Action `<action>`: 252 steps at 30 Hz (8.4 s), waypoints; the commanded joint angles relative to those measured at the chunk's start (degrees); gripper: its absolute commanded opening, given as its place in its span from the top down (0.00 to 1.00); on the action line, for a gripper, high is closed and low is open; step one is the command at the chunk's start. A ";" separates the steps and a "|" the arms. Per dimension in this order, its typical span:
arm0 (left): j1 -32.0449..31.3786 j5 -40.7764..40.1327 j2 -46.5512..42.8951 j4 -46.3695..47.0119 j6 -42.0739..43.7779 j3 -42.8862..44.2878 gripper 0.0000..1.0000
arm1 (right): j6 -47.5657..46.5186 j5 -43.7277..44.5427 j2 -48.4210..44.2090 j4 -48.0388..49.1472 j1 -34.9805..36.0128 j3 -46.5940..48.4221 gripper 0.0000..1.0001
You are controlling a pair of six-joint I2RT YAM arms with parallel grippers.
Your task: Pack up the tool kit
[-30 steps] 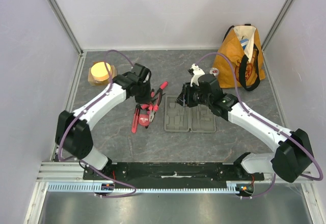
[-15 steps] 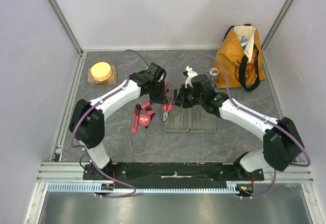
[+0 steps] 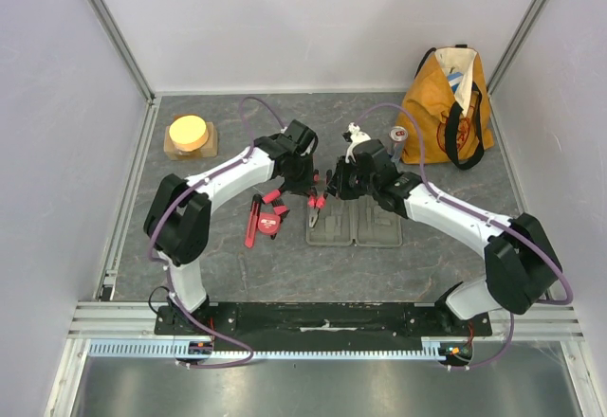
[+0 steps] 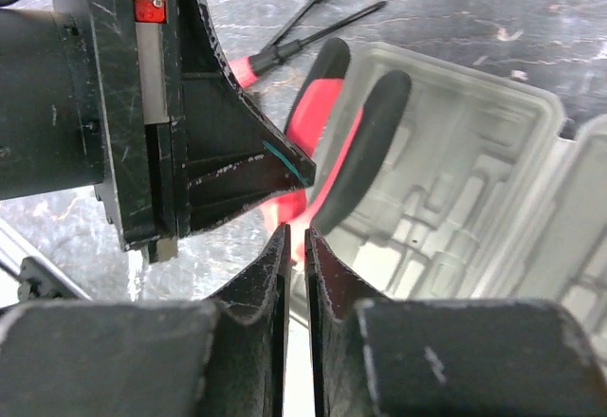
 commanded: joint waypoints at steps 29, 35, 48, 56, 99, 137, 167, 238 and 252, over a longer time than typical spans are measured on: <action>-4.58 -10.38 10.50 -10.95 -12.24 9.95 0.92 | 3.47 10.54 -1.92 -3.66 -0.30 -4.57 0.83; -5.10 -11.27 7.16 -11.83 -14.00 9.87 0.98 | 3.73 10.63 -1.74 -3.65 -0.30 -4.57 0.83; -6.33 -10.21 5.22 -12.10 -17.60 8.20 0.98 | 3.82 8.96 -1.30 -3.31 -0.30 -5.27 0.74; -6.78 -9.42 7.86 -13.42 -19.18 7.32 0.94 | 3.65 8.17 1.07 -3.22 -0.30 -4.39 0.64; -4.05 -12.42 -6.11 -3.93 -12.77 -3.66 0.62 | 6.46 6.40 10.22 2.06 0.32 0.79 1.00; 2.89 2.27 -0.23 6.28 -6.26 -10.62 0.59 | 5.14 21.17 19.18 -3.39 7.96 7.73 0.99; 2.19 -6.34 12.51 -9.36 -5.12 -2.18 0.98 | 3.30 15.02 22.51 0.30 9.81 4.92 1.00; 5.44 7.10 16.21 -1.37 9.65 5.03 0.86 | 3.56 15.02 15.65 -1.20 3.22 4.57 0.80; 5.00 7.72 17.27 -1.55 11.14 5.38 0.83 | 0.04 13.16 21.99 -2.24 5.24 8.35 0.97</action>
